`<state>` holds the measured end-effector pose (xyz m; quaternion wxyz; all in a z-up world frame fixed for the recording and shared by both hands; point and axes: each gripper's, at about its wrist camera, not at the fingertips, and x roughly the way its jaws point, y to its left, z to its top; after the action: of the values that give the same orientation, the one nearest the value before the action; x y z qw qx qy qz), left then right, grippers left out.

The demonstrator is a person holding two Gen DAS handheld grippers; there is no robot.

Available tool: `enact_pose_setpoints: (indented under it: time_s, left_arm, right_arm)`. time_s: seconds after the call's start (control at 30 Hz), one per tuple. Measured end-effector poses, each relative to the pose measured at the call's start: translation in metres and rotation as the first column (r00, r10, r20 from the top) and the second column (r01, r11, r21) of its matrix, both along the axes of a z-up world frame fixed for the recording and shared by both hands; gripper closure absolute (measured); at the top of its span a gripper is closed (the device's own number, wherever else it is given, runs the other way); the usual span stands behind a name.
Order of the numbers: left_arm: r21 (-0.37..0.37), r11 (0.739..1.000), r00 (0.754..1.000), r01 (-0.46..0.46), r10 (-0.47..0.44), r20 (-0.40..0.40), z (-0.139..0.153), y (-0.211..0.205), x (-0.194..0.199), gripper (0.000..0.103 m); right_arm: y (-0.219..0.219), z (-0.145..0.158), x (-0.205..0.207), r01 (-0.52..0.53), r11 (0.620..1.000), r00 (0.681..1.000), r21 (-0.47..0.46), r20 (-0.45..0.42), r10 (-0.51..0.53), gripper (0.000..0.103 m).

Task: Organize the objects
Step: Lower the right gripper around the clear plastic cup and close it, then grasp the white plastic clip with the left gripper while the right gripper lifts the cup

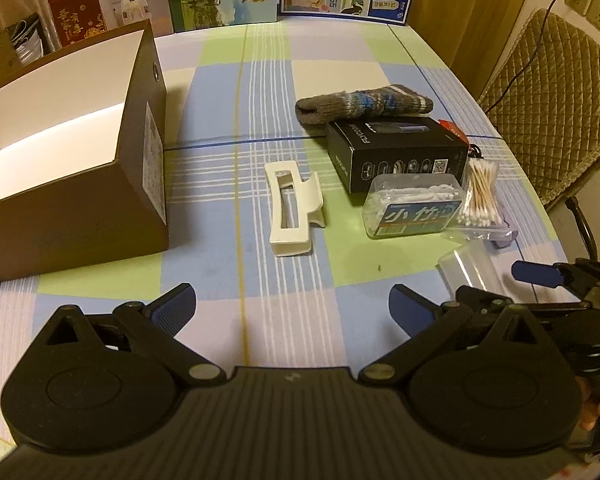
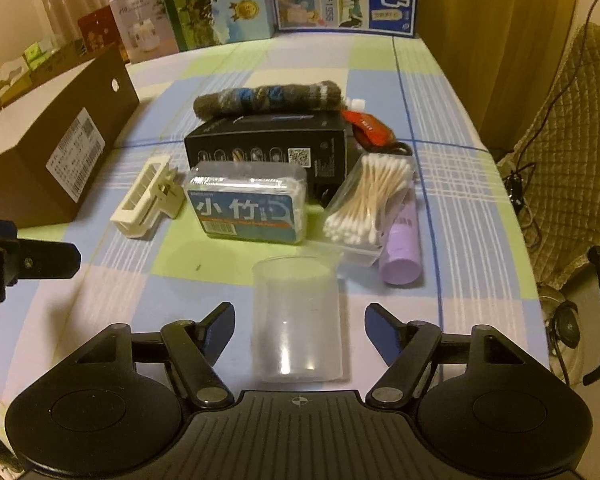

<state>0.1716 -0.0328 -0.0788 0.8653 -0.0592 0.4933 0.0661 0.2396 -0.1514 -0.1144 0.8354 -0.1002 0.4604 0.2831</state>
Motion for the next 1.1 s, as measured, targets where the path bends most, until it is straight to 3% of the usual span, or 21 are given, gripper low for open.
enact_pose_setpoints:
  time_s: [0.13, 0.2, 0.43, 0.73, 0.93, 1.1]
  left_arm:
    - [-0.001, 1.000, 1.000, -0.004, 0.004, -0.006, -0.002, 0.002, 0.004, 0.001]
    - [-0.002, 1.000, 1.000, -0.005, 0.005, -0.009, -0.003, 0.003, 0.005, 0.001]
    - [0.000, 1.000, 1.000, -0.014, 0.014, -0.020, -0.007, 0.009, 0.013, 0.001]
    - [0.013, 1.000, 1.000, 0.001, -0.001, -0.015, -0.015, 0.007, 0.039, 0.006]
    - [0.015, 1.000, 1.000, -0.018, 0.019, -0.023, -0.029, 0.011, 0.067, 0.016]
    - [-0.001, 1.000, 0.999, -0.030, 0.030, -0.035, -0.041, 0.014, 0.089, 0.038]
  right_arm:
    - [0.005, -0.007, 0.004, -0.001, 1.000, 1.000, -0.016, -0.009, 0.001, 0.042]
    - [0.006, -0.009, 0.006, -0.004, 1.000, 1.000, -0.016, -0.021, 0.004, 0.054]
    - [0.003, 0.008, 0.007, -0.001, 0.999, 1.000, 0.049, -0.021, 0.002, 0.054]
    - [-0.004, 0.051, 0.029, 0.066, 0.988, 0.995, 0.139, 0.065, -0.076, 0.054]
    - [-0.017, 0.057, 0.054, 0.122, 0.981, 0.988, 0.149, 0.079, -0.135, 0.054]
    - [-0.025, 0.057, 0.065, 0.138, 0.979, 0.985, 0.148, 0.083, -0.151, 0.054]
